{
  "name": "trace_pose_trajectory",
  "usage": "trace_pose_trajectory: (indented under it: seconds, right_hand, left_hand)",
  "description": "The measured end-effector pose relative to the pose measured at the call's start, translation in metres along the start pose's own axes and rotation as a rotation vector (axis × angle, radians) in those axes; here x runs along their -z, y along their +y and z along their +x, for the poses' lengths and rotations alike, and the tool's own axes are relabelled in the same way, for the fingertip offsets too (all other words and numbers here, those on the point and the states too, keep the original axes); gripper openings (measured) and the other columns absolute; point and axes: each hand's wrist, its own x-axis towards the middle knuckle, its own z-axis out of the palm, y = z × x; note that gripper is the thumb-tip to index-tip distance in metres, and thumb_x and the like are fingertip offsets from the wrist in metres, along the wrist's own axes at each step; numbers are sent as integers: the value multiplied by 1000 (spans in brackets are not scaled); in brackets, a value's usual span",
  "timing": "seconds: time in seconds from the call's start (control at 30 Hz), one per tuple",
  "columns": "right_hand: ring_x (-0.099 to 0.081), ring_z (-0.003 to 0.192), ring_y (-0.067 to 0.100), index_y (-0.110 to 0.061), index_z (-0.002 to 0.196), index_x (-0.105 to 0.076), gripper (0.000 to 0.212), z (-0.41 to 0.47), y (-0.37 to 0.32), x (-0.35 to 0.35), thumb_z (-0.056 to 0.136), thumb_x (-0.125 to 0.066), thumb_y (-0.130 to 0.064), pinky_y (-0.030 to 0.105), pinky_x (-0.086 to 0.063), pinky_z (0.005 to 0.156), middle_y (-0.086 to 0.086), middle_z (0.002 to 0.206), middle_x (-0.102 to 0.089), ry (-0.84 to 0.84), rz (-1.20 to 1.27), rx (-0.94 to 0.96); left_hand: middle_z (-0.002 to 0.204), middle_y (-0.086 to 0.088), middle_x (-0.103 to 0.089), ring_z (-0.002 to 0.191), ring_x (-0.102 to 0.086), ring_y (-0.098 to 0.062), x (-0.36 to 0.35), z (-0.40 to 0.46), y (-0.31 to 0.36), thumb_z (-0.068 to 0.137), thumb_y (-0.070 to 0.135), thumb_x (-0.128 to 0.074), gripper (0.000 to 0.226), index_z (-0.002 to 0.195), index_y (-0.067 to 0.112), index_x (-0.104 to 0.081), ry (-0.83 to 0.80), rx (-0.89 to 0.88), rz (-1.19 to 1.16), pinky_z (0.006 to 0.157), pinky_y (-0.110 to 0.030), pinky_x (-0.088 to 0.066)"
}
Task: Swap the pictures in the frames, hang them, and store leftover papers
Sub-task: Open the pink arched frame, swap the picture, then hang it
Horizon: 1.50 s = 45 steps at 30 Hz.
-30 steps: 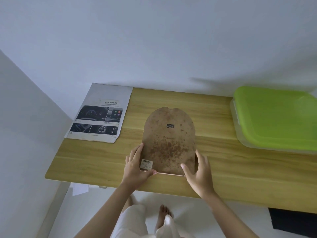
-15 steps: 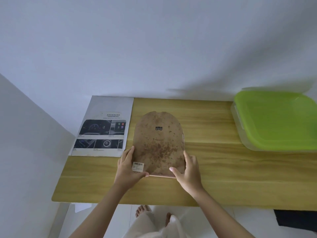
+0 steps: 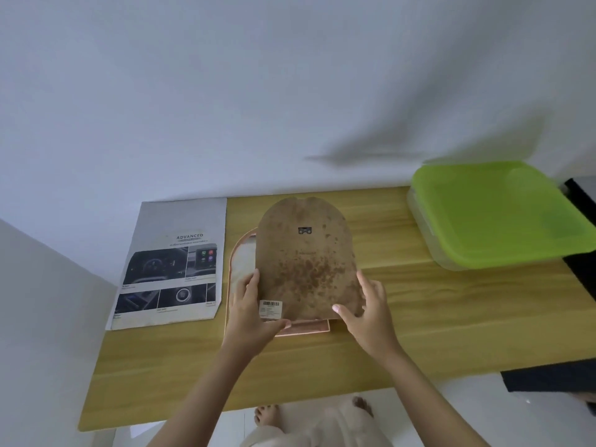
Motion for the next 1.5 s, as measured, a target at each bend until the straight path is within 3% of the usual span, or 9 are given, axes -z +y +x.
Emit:
trace_pose_trajectory:
  seconds: [0.27, 0.4, 0.57, 0.73, 0.93, 1.07, 1.2, 1.37, 1.5]
  right_hand:
    - [-47, 108, 9, -10, 143, -37, 81, 15, 64, 93, 75, -79, -23, 25, -42, 98, -1, 121, -44, -26, -37, -80]
    - [-48, 106, 11, -8, 142, -40, 82, 22, 102, 127, 73, -80, -27, 18, -37, 91, -2, 118, -45, -90, -72, -95]
    - [-51, 102, 14, -9, 139, -43, 82, 36, 132, 140, 70, -82, -30, 16, -36, 86, 2, 113, -46, -165, -94, -85]
    - [-51, 97, 19, -7, 135, -49, 80, 48, 141, 138, 66, -85, -30, 30, -44, 95, 4, 102, -44, -165, -124, 12]
    - [-50, 102, 22, -5, 134, -49, 78, 47, 147, 133, 68, -83, -29, 36, -44, 97, 5, 105, -44, -144, -120, 52]
    - [-49, 102, 25, -5, 133, -50, 77, 47, 143, 129, 68, -83, -30, 40, -45, 94, 5, 107, -43, -108, -155, 53]
    - [-52, 94, 27, -6, 124, -58, 65, 50, 123, 117, 68, -84, -27, 44, -51, 83, 7, 102, -47, 4, -185, 154]
    - [-55, 93, 22, -7, 119, -62, 55, 61, 74, 79, 72, -81, -25, 26, -49, 79, 4, 98, -52, 6, -163, 291]
    - [-49, 100, 19, -12, 124, -59, 53, 75, 33, 36, 76, -76, -30, 26, -44, 83, -2, 100, -49, -86, -167, 310]
  left_hand:
    - [125, 1, -35, 113, -38, -10, -76, 3, 72, 61, 32, -85, 107, 145, 7, -24, -114, 57, -44, 102, -22, -39]
    - [124, 1, -36, 106, -37, -7, -117, -2, 99, 62, 32, -84, 98, 141, 5, -31, -132, 126, -42, 90, -13, -34]
    - [129, 0, -41, 118, -43, -14, -149, -6, 111, 62, 30, -83, 93, 139, 6, -36, -86, 225, 10, 97, -19, -36]
    - [135, 1, -44, 125, -39, -19, -158, -11, 112, 62, 34, -83, 93, 140, 9, -38, 0, 287, 71, 107, -35, -36]
    - [145, 1, -41, 130, -35, -21, -163, -14, 112, 63, 32, -83, 89, 139, 10, -42, 24, 330, 75, 110, -34, -32]
    - [151, 1, -33, 131, -33, -21, -163, -15, 112, 70, 30, -79, 82, 139, 9, -41, -6, 313, 98, 110, -31, -30]
    - [149, -7, -34, 139, -29, -21, -151, -13, 113, 77, 30, -73, 56, 127, 13, -54, -7, 244, 71, 108, -28, -27]
    - [133, -2, -49, 128, -42, -17, -105, -7, 98, 78, 30, -72, 50, 123, 12, -57, 124, 211, 29, 102, -22, -31]
    - [127, -2, -51, 123, -43, -18, -56, 2, 64, 79, 31, -70, 50, 124, 12, -56, 182, 233, 103, 97, -22, -31]
